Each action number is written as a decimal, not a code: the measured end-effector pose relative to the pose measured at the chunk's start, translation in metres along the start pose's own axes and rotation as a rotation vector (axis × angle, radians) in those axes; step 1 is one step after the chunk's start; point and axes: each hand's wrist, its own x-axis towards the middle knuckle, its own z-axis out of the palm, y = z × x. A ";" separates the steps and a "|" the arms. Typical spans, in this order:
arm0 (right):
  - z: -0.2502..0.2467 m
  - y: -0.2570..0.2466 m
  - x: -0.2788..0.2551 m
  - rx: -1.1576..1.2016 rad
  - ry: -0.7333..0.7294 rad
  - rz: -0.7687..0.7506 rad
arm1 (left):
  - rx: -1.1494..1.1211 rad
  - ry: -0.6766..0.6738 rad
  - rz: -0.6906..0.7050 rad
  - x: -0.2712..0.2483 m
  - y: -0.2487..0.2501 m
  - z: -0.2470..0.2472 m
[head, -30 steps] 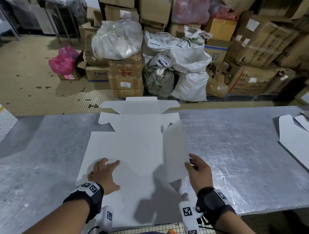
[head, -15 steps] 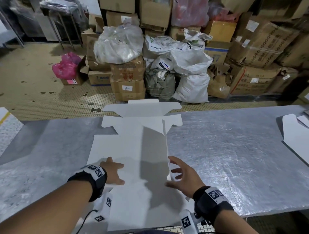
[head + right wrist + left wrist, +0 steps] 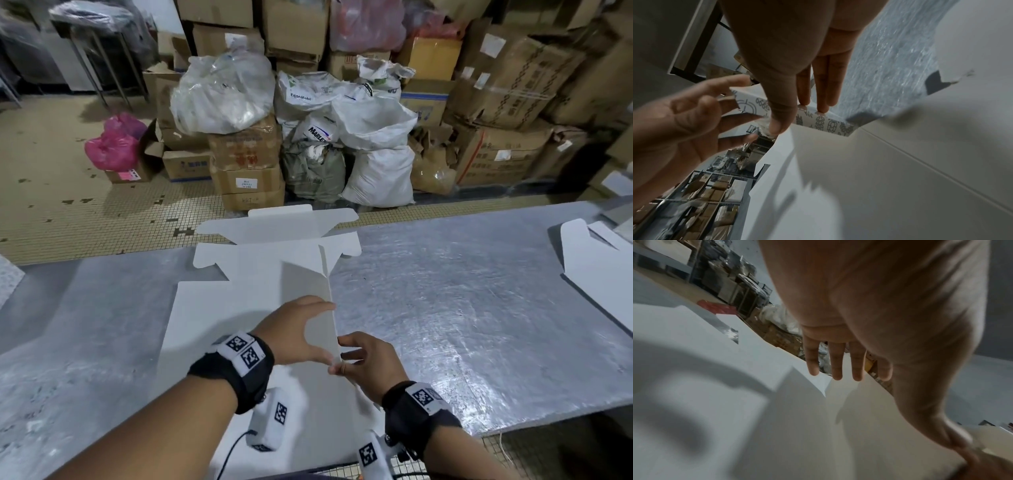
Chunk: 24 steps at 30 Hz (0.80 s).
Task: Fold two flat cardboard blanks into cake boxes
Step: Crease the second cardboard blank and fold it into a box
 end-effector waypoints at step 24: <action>-0.072 0.054 -0.043 -0.421 0.105 0.280 | -0.263 0.253 0.108 -0.005 -0.008 0.047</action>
